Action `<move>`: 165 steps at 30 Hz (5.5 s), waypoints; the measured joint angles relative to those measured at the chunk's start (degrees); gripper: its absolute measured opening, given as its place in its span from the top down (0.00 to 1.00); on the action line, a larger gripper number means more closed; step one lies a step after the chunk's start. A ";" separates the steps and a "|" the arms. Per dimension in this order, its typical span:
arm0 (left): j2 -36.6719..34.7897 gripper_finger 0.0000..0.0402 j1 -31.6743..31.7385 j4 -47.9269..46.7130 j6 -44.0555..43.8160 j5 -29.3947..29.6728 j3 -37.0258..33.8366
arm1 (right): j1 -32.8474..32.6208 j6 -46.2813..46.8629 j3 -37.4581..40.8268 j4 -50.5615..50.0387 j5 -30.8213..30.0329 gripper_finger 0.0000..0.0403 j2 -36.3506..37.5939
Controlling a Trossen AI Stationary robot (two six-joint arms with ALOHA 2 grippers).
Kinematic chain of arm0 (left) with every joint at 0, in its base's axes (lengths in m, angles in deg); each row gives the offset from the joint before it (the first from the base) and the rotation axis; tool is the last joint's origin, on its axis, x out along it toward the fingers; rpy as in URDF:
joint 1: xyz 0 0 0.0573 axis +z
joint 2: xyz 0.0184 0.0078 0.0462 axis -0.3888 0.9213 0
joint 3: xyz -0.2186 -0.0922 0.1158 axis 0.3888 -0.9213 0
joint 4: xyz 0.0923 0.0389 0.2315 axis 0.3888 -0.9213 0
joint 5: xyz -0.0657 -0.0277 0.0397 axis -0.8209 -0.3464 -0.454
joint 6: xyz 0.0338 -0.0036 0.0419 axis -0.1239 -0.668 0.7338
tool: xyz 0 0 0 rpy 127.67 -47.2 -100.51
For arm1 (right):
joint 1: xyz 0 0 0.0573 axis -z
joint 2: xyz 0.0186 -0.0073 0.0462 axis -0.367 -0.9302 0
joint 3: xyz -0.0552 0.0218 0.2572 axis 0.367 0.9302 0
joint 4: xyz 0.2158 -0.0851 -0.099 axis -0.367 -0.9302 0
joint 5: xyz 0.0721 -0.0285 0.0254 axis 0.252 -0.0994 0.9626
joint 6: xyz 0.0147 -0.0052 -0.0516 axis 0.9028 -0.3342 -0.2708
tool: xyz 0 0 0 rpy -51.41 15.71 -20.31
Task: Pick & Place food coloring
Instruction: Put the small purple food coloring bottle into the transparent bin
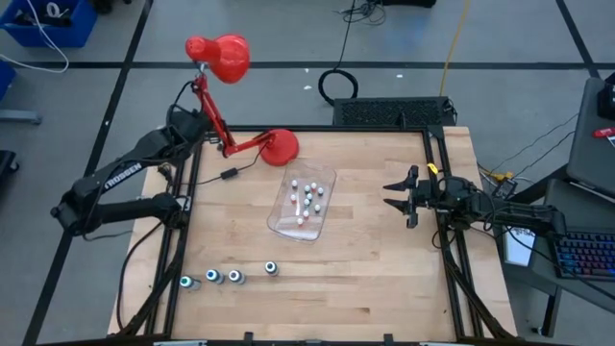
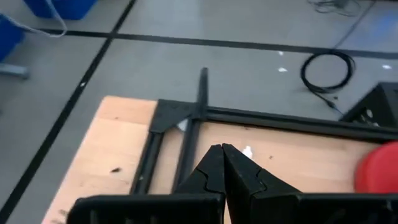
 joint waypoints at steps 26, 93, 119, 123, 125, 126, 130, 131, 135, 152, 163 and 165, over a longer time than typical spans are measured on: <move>-13.20 1.00 -7.41 11.05 8.54 13.45 -0.41 | -0.01 0.00 0.00 -0.02 0.00 0.58 -0.02; 38.85 1.00 14.65 1.29 1.44 -25.28 15.94 | 0.01 0.00 0.00 -0.02 -0.01 0.58 0.00; 31.28 0.99 10.82 -2.91 2.45 -20.78 15.63 | -0.01 0.00 0.00 -0.02 0.00 0.58 0.00; 27.16 0.99 10.82 -2.96 2.45 -20.77 15.63 | 0.00 0.00 0.00 -0.02 -0.01 0.58 0.00; 25.31 0.99 10.88 -2.96 2.50 -20.51 15.63 | 0.01 0.00 0.00 -0.02 -0.02 0.58 0.00; 24.50 0.99 10.86 -2.98 2.60 -20.33 15.63 | -0.01 0.00 0.00 -0.02 -0.02 0.58 0.00; 22.26 0.99 10.87 -3.00 2.59 -20.68 15.67 | -0.01 0.00 0.00 -0.02 -0.02 0.58 0.00; 22.24 0.99 11.04 -2.92 2.53 -20.82 15.67 | -0.01 0.00 0.00 -0.02 0.00 0.58 0.00; 22.29 0.99 11.37 -2.37 1.73 -20.78 15.67 | 0.00 0.00 0.00 -0.02 -0.01 0.58 0.00; 22.38 1.00 8.21 -13.56 -10.61 -16.54 15.63 | -0.01 0.00 0.00 -0.02 0.00 0.58 0.00; 21.50 1.00 8.14 -18.76 -13.58 -17.43 15.52 | -0.01 0.00 0.00 -0.02 -0.02 0.58 -0.02; 20.66 1.00 8.14 -13.79 -10.54 -19.70 15.52 | 0.00 0.00 0.00 -0.02 -0.02 0.58 -0.02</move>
